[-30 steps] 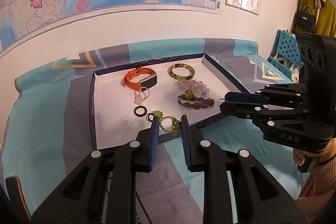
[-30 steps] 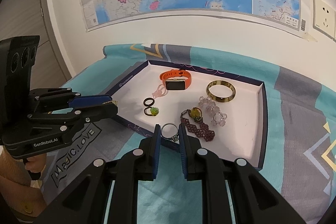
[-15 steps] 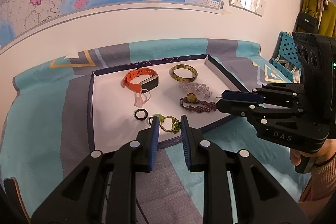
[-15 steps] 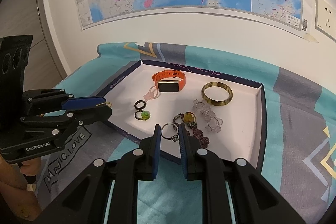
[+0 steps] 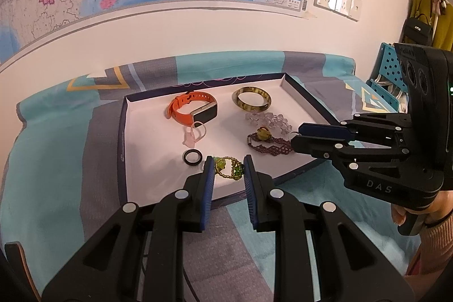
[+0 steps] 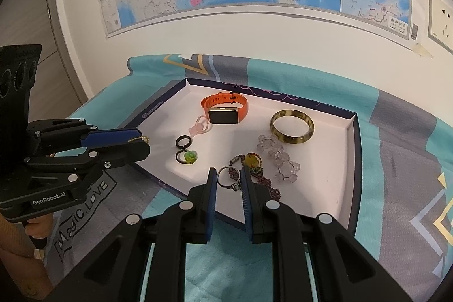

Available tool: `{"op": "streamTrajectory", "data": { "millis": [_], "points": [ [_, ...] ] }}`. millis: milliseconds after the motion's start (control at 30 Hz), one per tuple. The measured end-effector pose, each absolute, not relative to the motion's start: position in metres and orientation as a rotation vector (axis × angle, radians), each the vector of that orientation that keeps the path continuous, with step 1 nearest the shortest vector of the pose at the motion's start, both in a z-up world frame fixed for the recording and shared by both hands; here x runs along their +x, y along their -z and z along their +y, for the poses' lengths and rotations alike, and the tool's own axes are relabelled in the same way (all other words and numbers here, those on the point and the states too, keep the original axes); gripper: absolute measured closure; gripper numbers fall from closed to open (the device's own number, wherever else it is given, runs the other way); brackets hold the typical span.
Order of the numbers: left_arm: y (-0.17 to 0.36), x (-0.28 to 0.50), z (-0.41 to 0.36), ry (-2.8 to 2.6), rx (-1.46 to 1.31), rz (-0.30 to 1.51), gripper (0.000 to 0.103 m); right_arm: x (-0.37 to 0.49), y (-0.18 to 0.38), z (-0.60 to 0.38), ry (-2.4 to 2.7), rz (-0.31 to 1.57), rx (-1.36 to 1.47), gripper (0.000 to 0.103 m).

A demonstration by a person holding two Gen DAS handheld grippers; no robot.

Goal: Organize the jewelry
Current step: 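Carry silver ring with right tool while left tool carries gold piece into box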

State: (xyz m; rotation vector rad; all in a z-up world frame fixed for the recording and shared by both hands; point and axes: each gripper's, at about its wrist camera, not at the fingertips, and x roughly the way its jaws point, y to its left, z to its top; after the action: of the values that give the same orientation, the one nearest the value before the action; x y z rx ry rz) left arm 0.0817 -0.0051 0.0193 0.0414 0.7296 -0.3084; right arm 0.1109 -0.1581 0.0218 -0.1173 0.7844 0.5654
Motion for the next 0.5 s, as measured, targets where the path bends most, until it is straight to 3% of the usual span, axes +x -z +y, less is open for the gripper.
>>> {"op": "streamTrajectory", "data": {
  "millis": [500],
  "points": [
    [-0.015, 0.087, -0.008, 0.304, 0.042, 0.74, 0.082, 0.123, -0.014, -0.155, -0.556, 0.806, -0.122, 0.088]
  ]
}}
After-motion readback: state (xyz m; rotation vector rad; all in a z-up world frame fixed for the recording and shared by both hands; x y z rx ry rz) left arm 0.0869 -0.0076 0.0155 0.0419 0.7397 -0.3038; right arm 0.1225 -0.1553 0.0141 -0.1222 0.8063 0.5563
